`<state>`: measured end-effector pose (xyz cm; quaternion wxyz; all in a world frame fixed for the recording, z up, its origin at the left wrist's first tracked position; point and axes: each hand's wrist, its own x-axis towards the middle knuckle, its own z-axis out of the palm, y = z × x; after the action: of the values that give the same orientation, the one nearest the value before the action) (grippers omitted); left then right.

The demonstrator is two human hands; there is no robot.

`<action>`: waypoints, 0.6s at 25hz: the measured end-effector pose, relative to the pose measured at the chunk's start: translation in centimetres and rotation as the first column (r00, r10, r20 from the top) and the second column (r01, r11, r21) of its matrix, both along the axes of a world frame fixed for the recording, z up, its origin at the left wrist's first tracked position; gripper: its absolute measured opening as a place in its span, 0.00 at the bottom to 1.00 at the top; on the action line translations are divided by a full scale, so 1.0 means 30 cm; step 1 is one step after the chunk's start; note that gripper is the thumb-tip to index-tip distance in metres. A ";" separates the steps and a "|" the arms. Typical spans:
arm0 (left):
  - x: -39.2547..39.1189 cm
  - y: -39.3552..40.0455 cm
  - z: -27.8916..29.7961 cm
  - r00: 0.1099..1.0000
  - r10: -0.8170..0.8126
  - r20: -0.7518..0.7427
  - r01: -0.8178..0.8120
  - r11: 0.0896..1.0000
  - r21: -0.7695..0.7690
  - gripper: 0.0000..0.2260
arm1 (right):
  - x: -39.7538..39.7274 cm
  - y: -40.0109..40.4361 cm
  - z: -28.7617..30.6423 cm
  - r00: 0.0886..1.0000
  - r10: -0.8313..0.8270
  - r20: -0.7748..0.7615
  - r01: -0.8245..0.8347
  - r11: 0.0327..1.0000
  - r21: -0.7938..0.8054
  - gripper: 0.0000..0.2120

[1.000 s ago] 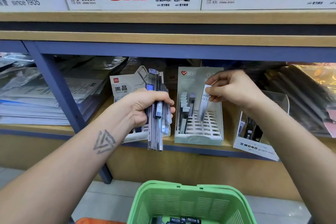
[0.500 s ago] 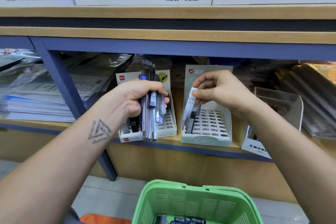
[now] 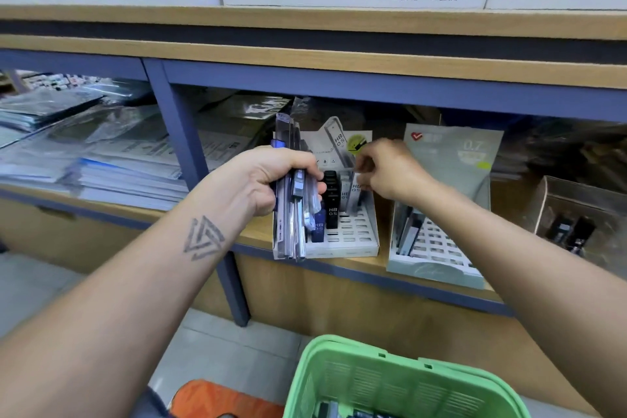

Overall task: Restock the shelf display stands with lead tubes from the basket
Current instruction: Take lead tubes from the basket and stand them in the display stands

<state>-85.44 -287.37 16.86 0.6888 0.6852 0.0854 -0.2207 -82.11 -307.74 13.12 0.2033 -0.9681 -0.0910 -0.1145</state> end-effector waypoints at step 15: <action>-0.010 -0.012 -0.028 0.999 -0.050 0.011 0.050 0.997 -0.065 0.03 | -0.031 0.089 -0.018 0.995 -0.086 -0.043 0.069 0.950 -0.303 0.13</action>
<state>-85.75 -287.72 16.03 0.7055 0.6653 0.0578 -0.2373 -83.04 -305.06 12.58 0.0512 -0.9934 -0.0635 -0.0802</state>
